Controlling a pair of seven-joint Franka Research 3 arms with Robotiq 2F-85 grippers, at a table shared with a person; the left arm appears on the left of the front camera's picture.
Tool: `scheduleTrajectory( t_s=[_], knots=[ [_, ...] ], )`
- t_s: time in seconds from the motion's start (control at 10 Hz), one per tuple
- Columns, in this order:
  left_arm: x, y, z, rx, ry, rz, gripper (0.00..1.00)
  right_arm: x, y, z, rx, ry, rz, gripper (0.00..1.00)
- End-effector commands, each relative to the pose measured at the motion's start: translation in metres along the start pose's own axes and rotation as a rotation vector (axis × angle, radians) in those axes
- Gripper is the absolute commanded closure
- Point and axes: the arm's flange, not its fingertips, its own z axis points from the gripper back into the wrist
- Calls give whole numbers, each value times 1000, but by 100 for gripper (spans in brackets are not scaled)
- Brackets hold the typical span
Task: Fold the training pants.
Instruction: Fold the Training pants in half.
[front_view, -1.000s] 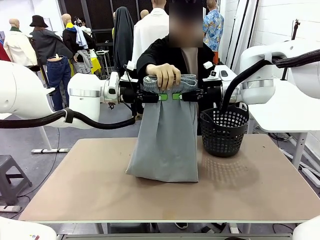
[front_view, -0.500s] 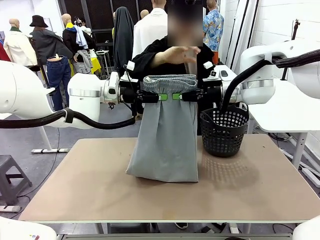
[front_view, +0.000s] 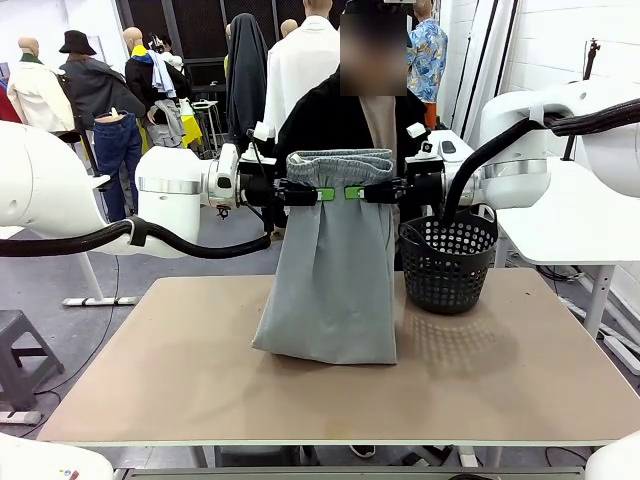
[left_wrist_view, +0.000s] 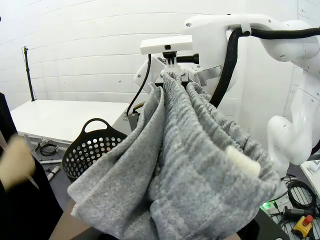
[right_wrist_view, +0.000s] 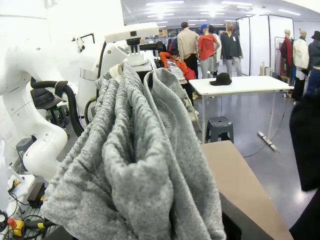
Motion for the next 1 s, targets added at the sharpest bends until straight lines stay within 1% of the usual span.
scheduleTrajectory(
  t_s=[0.0, 0.9],
  knots=[
    [1, -5, 0, -8, -36, -16, 100, 3, 1, -1, -1, -10, -1, 100],
    [1, -5, 0, -8, -36, -16, 100, 3, 1, -1, -1, -10, -1, 100]
  ],
)
